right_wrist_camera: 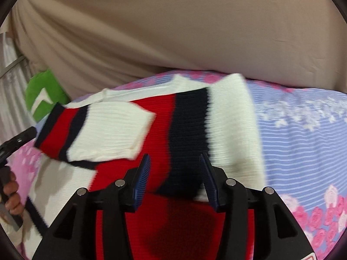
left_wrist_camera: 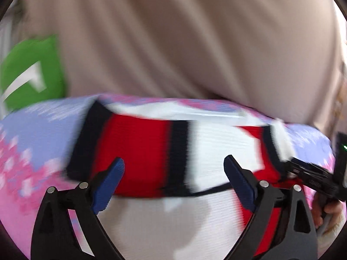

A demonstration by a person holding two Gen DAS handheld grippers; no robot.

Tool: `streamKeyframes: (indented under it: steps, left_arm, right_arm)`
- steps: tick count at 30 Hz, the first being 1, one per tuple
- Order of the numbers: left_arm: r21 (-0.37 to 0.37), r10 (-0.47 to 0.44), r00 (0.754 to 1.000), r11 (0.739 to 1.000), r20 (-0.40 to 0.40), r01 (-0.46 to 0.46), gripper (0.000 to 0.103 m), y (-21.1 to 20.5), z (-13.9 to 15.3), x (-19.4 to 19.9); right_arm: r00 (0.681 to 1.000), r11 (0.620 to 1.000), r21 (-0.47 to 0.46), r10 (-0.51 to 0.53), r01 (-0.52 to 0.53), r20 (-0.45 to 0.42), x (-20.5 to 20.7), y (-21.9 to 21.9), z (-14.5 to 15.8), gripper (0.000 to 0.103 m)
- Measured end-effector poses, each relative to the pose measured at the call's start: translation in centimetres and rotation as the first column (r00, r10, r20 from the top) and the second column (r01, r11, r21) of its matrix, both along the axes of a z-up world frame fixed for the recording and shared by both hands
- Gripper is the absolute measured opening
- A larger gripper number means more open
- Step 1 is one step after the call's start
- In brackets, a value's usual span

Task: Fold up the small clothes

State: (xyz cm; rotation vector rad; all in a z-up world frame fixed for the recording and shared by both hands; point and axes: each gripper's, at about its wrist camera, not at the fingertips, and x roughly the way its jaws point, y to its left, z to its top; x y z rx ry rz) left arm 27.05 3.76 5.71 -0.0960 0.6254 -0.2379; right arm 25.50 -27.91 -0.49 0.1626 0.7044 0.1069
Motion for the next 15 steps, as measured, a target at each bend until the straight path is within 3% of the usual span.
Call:
streamKeyframes:
  steps: [3, 6, 12, 14, 15]
  left_arm:
    - [-0.064, 0.090, 0.992, 0.993, -0.089, -0.096, 0.090, 5.3, -1.2, 1.1]
    - [-0.159, 0.136, 0.977, 0.974, -0.165, -0.162, 0.090, 9.4, -2.4, 1.7]
    - [-0.234, 0.110, 0.979, 0.961, -0.170, -0.148, 0.090, 10.5, -2.7, 2.4]
    - [-0.239, 0.101, 0.979, 0.960, -0.178, -0.143, 0.090, 9.9, -2.6, 3.2]
    - [-0.231, 0.109, 0.977, 0.961, -0.183, -0.151, 0.090, 9.7, -2.7, 3.6]
  right_arm:
    - [0.995, 0.995, 0.079, 0.072, -0.066, -0.067, 2.0, 1.7, -0.4, 0.048]
    - [0.988, 0.995, 0.080, 0.077, -0.067, -0.134, 4.0, 3.4, -1.7, 0.049]
    - [0.991, 0.996, 0.067, 0.070, -0.063, -0.116, 5.5, 6.0, -1.7, 0.050]
    - [0.990, 0.996, 0.059, 0.078, -0.071, -0.116, 6.0, 6.6, -1.7, 0.038]
    - [0.990, 0.996, 0.049, 0.081, -0.075, -0.119, 6.3, 6.9, -1.6, 0.026]
